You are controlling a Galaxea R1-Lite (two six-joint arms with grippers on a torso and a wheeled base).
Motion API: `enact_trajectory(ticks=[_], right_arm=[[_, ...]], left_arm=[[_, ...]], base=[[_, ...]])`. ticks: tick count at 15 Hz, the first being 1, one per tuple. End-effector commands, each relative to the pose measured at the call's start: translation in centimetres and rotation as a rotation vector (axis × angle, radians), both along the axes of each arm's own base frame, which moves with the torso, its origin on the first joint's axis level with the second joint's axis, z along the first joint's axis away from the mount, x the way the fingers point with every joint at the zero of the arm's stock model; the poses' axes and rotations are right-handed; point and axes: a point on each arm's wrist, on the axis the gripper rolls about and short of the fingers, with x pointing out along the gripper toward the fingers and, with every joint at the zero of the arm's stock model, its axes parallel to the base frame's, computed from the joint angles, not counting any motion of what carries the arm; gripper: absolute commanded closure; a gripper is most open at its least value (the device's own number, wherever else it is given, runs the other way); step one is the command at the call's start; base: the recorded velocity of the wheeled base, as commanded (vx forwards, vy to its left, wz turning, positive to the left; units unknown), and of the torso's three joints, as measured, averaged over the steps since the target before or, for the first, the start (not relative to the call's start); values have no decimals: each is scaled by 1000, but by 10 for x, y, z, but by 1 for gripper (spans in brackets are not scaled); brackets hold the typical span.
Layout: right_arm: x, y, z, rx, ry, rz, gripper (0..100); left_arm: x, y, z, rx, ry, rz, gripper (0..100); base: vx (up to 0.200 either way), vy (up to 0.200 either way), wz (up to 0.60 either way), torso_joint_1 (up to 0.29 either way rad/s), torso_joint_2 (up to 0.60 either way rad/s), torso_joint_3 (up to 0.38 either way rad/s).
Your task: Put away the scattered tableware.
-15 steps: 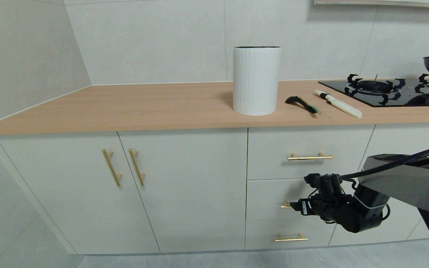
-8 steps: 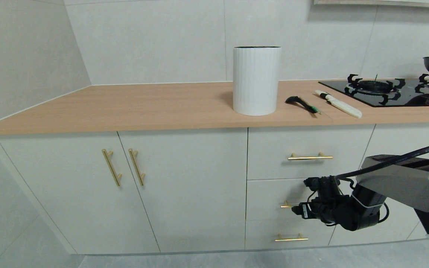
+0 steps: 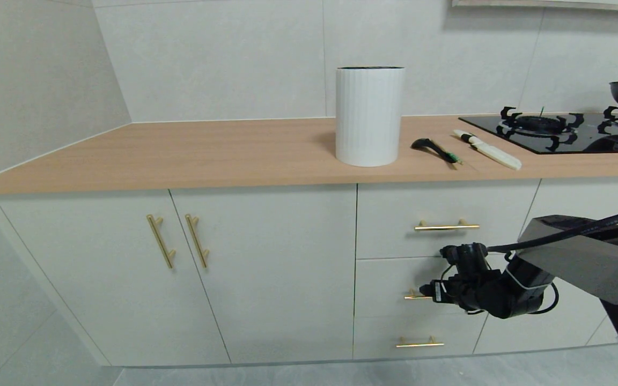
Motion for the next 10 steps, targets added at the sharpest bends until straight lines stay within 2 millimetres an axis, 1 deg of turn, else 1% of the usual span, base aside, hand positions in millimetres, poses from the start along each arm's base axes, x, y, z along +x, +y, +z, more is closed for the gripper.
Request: enact_trajectory(ticks=[1,4,5,6,7,8,9,10], right_arm=[[3,-1,5,-3,-12,-4,0],[10,0,9,-12,17,-2,0],[7,-3,10,-4,25,-3,0],[2,-6,17,-2,25,-9,0],[-3,-7,33,33,6,3,0],[-11,-8,40,93,20,18,0],[-16,-12,40,116,39,38,0],[-15,-14,36,118,44,39,0]], left_arm=[[0,0,0,0,1,1,0],[0,0,0,0,1,1,0],[0,0,0,0,1,1,0],[0,0,0,0,-1,1,0],[0,0,0,0,1,1,0],[0,0,0,0,1,1,0],[0,0,0,0,1,1,0],[0,0,0,0,1,1,0]], base=[[0,0,0,0,0,0],[0,0,0,0,0,0],[0,0,0,0,0,0],[0,0,0,0,0,0],[0,0,0,0,0,0],[0,0,0,0,0,0],[0,0,0,0,0,0],[0,0,0,0,0,0]])
